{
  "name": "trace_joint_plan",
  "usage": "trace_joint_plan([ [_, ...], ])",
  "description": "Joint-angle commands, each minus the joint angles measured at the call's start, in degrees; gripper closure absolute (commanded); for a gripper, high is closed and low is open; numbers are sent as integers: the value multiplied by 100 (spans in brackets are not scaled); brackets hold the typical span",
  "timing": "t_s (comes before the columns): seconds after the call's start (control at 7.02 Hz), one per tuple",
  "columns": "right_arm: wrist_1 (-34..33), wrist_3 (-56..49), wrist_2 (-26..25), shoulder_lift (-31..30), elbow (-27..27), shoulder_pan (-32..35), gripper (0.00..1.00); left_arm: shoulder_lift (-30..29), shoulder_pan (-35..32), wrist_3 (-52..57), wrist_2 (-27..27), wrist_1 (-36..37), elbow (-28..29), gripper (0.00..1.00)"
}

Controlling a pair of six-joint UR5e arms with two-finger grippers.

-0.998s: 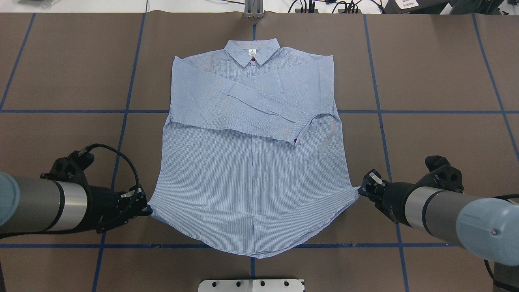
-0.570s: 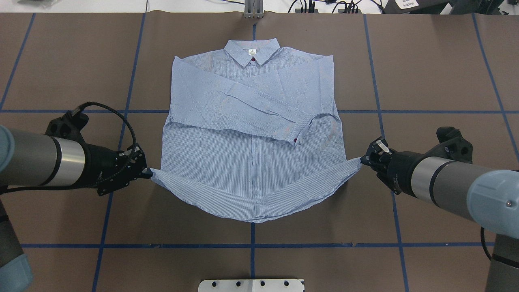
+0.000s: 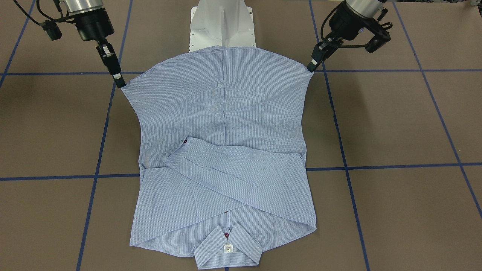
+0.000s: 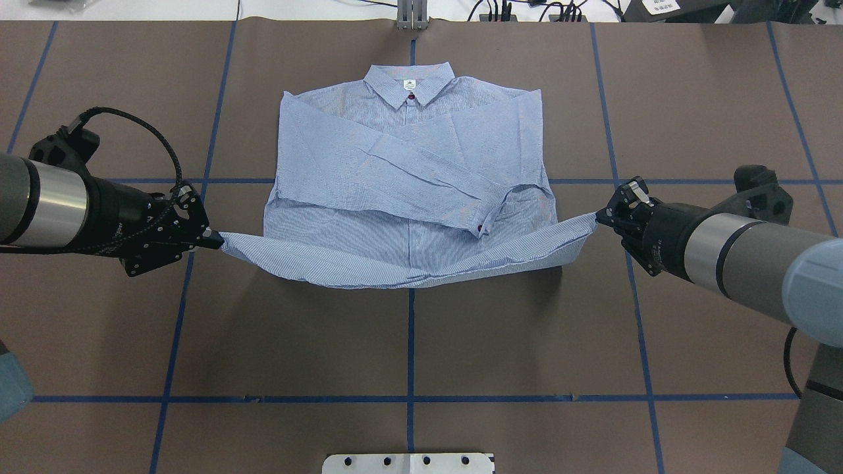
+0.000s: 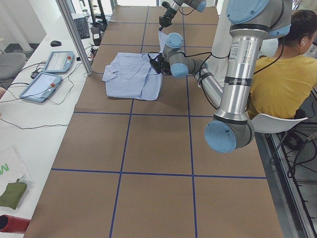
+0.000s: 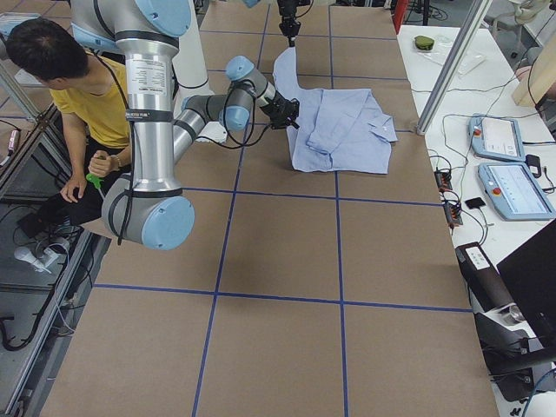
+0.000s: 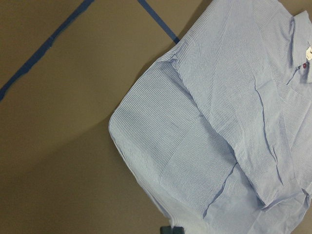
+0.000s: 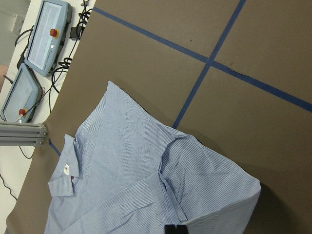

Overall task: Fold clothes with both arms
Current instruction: 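Lift the hem with both grippers and fold it toward the collar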

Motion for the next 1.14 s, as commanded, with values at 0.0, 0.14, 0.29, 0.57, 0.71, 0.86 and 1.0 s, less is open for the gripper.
trace_joint_plan([
  [0.0, 0, 24, -87, 63, -2, 169, 100, -22, -142, -81, -32, 3, -10, 100],
  [0.14, -9, 25, -297, 132, -54, 161, 100, -39, -151, -91, -23, -5, 7, 100],
  [0.29, -9, 25, -308, 177, -80, 161, 100, -48, -151, -82, -6, -5, 33, 100],
  [0.57, 0, -37, -317, 867, -841, 283, 100, -371, -230, -3, 21, -40, 522, 100],
  [0.71, 0, -80, -299, 915, -967, 423, 100, -722, -378, 23, 21, -67, 996, 100],
  [0.86, 0, -185, -282, 994, -1177, 520, 100, -1021, -519, 372, 30, -58, 1436, 100],
  [1.0, -9, -430, -229, 1386, -1658, 678, 100, -1189, -703, 767, 21, -76, 1849, 100],
])
